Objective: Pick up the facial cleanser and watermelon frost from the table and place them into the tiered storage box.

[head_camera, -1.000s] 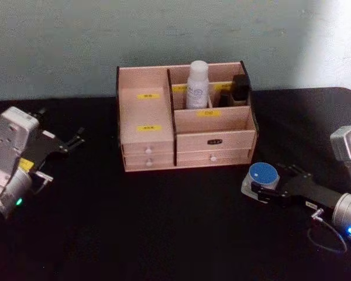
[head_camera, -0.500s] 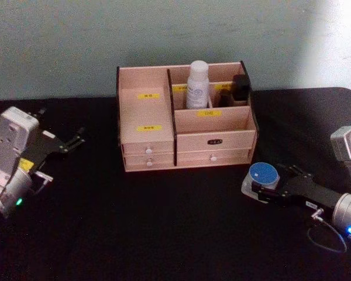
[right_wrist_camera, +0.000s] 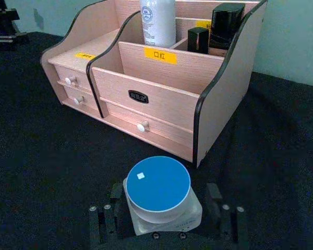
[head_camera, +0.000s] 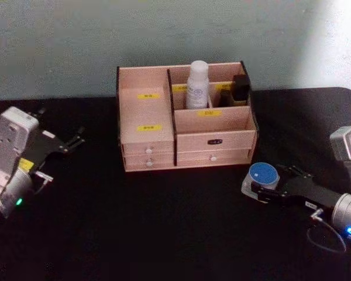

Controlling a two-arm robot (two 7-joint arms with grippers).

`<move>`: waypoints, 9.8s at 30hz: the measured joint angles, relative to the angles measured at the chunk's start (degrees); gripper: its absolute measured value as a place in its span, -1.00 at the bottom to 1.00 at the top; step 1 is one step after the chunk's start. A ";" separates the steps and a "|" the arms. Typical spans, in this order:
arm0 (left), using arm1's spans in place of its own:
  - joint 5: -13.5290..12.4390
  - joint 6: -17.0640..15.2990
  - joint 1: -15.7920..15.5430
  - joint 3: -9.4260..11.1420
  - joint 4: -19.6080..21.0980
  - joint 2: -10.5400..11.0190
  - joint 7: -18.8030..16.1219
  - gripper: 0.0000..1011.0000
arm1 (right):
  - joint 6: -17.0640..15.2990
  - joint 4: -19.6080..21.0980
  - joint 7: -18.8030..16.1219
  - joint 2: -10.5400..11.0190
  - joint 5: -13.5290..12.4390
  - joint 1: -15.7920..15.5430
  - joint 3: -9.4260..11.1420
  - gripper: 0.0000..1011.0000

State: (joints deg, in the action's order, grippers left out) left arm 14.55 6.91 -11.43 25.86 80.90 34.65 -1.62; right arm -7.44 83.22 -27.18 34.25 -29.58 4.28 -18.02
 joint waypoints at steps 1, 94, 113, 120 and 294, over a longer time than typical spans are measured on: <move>0.00 0.00 0.00 0.00 0.00 0.00 0.00 0.98 | 0.00 0.00 0.00 0.00 0.00 0.00 0.00 0.98; 0.00 0.00 0.00 0.00 0.00 0.00 0.00 0.98 | 2.94 2.97 -5.09 0.92 -1.97 2.12 -1.88 0.42; 0.00 0.00 0.00 0.00 0.00 0.00 0.00 0.98 | 4.40 0.41 -8.56 -2.92 -1.21 12.04 -7.66 0.42; 0.00 0.00 0.00 0.00 0.00 0.00 0.00 0.98 | 4.97 -1.94 -9.03 -4.70 -0.10 15.39 -9.72 0.42; -0.01 0.00 0.00 0.00 0.00 0.00 0.00 0.98 | 7.22 2.63 20.07 -7.11 6.00 4.34 4.10 0.98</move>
State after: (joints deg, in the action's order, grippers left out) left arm 14.55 6.91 -11.43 25.86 80.90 34.65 -1.62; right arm -0.22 85.85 -7.11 27.14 -23.58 8.63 -13.91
